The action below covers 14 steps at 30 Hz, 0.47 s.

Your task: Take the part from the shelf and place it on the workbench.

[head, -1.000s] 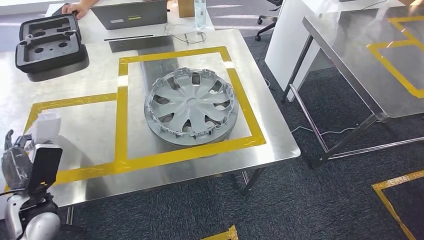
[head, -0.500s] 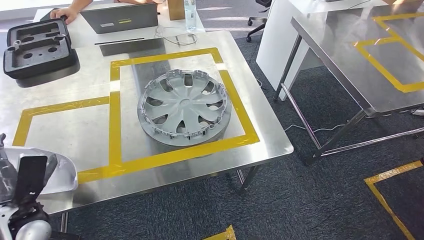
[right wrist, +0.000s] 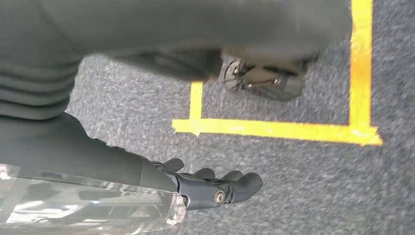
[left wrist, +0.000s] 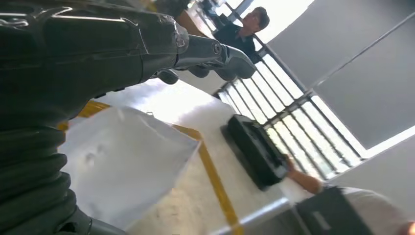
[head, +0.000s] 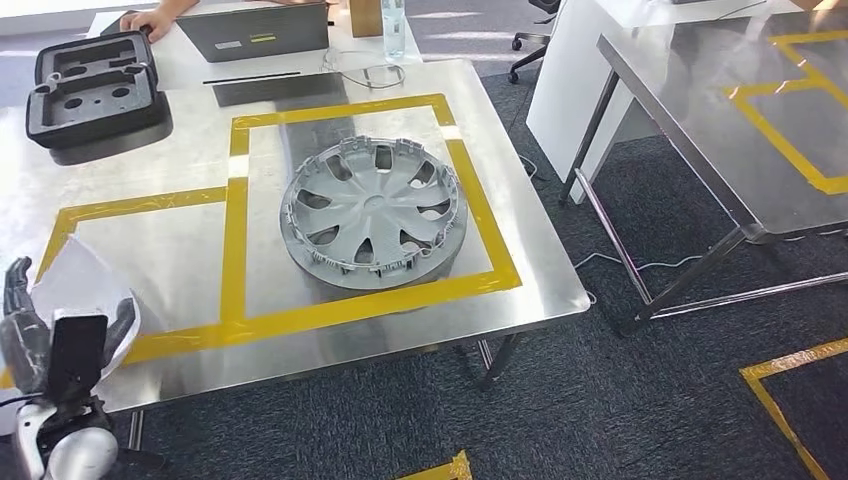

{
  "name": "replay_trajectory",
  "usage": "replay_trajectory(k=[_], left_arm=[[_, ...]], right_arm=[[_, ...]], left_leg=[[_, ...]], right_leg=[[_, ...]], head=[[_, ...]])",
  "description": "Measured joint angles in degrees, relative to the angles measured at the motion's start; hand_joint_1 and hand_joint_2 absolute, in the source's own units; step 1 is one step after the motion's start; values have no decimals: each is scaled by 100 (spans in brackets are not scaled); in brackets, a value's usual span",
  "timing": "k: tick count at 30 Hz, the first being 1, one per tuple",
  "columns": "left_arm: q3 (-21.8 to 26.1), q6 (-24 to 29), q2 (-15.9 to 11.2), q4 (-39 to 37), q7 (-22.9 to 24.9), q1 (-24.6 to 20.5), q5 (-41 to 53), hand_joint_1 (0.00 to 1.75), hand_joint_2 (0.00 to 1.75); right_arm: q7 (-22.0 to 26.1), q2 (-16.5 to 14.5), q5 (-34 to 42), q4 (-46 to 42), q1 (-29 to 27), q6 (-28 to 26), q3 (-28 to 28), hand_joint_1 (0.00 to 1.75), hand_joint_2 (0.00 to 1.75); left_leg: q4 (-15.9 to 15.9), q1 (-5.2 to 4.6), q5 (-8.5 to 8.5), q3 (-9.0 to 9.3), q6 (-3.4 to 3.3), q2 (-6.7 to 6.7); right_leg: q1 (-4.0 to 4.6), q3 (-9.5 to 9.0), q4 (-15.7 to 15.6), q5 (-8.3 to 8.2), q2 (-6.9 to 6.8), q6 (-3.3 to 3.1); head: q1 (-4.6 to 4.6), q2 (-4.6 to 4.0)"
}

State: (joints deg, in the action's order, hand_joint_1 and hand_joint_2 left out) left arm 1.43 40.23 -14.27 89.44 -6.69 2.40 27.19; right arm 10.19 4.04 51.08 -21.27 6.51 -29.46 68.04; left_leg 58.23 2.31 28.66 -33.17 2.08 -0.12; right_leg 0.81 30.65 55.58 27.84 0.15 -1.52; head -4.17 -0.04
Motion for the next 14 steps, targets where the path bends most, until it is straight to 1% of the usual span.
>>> replay_trajectory(k=[1, 2, 3, 4, 5, 6, 7, 8, 9, 10, 11, 12, 13, 14], left_arm=[[50, 2, 74, 27, -451, 2, -340, 0, 0], [87, 3, 147, 62, -835, 8, -612, 0, 0], [108, 3, 215, 99, -1118, 22, -791, 0, 0], [117, 2, 276, 138, -1280, 44, -914, 0, 0], [123, 2, 339, 180, -1422, 78, -1055, 0, 0], [124, 1, 403, 233, -1589, 120, -1248, 0, 0], [119, 1, 466, 310, -1798, 166, -1496, 0, 0], [109, 0, 521, 404, -2012, 213, -1749, 0, 0], [95, 0, 567, 509, -2192, 252, -1952, 0, 0], [78, -2, 612, 614, -2318, 285, -2085, 0, 0], [66, -2, 654, 708, -2384, 318, -2146, 0, 0], [55, -3, 700, 796, -2418, 353, -2165, 0, 0], [47, -3, 744, 877, -2431, 387, -2168, 0, 0], [45, -3, 765, 917, -2435, 409, -2168, 0, 0]], right_arm=[[1, 1, 16, 0, -2, -36, 6, 0, 175], [1, -2, 28, 0, -2, -67, 13, 0, 175], [4, -5, 37, -1, -2, -87, 20, 0, 175], [14, -13, 42, -2, -4, -96, 27, 0, 175], [42, -22, 46, -4, -9, -101, 32, 0, 175], [92, -32, 55, -8, -15, -104, 36, 0, 175], [171, -44, 70, -11, -18, -109, 38, 0, 175], [260, -56, 84, -14, -16, -116, 39, 0, 175], [344, -67, 96, -15, -6, -124, 40, 0, 175], [408, -78, 104, -15, 12, -130, 40, 0, 175], [445, -84, 106, -15, 32, -134, 40, 0, 175], [466, -87, 107, -15, 51, -137, 40, 0, 175], [474, -89, 108, -15, 65, -138, 40, 0, 175], [479, -89, 108, -15, 70, -138, 39, 0, 175]], left_leg=[[104, -7, 91, -44, 12, 2], [325, -15, 242, -142, 14, 4], [656, -23, 430, -294, 16, 1], [1022, -26, 602, -468, 21, -2], [1306, -29, 697, -604, 31, -1], [1421, -29, 684, -661, 41, 2], [1304, -27, 556, -600, 50, 10], [1003, -22, 361, -438, 58, 22], [650, -19, 212, -243, 62, 37], [353, -18, 111, -81, 43, 45], [174, -23, 78, 17, 14, 48], [114, -35, 99, 48, -25, 45], [112, -47, 95, 44, -69, 36], [116, -55, 95, 42, -85, 33]], right_leg=[[-10, -30, -68, -42, -8, -29], [-19, -55, -123, -75, -17, -46], [-10, -61, -134, -81, -20, -57], [-2, -57, -127, -78, -21, -66], [3, -53, -114, -71, -20, -69], [4, -48, -93, -60, -16, -70], [0, -45, -63, -42, -9, -61], [-8, -42, -19, -15, 1, -41], [-12, -34, 37, 22, 10, -13], [-7, -17, 107, 68, 20, 24], [0, 0, 160, 104, 26, 57], [5, 14, 192, 126, 29, 84], [4, 22, 205, 136, 31, 105], [-1, 21, 198, 132, 31, 112]], head=[[17, 0], [49, 0], [87, 0], [117, 0], [143, 0], [163, 0], [184, 0], [207, 0], [236, 0], [266, 0], [280, 0], [284, 0], [278, 0], [265, 0]])
